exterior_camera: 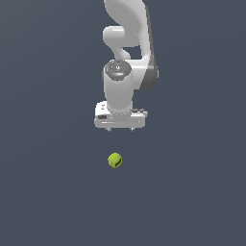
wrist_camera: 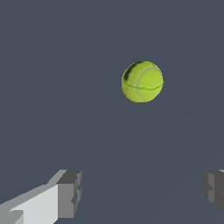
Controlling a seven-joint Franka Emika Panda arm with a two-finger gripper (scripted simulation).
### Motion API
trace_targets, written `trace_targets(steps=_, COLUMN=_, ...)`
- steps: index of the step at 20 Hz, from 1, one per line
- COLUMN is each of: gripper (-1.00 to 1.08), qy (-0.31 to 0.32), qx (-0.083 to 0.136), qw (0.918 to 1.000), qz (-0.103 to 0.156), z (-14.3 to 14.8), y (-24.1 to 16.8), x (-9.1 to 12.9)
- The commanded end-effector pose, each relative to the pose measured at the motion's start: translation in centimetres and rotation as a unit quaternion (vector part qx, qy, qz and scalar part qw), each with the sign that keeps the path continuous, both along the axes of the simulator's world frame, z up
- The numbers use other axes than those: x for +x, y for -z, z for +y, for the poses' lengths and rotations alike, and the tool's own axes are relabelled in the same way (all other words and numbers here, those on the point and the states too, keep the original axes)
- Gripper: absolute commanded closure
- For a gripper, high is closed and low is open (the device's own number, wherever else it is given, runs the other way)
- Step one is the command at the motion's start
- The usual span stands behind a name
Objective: Pick up the object and move it to a goal position.
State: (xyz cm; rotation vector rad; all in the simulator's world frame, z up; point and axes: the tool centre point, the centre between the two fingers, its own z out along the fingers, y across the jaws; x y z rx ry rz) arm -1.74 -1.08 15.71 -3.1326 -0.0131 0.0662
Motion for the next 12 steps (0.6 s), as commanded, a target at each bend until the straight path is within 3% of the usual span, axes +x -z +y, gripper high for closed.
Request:
trace_targets(steps=1, gripper=-0.92, qy=0.0, qx=0.0, qw=1.0, qz=0.0, z=0.0, y=0.0, x=0.0)
trace_targets(steps=12, gripper=-0.92, qy=-0.019, qx=-0.013, qw=0.9997, qz=0.0, z=0.37, y=-0.94, x=0.01)
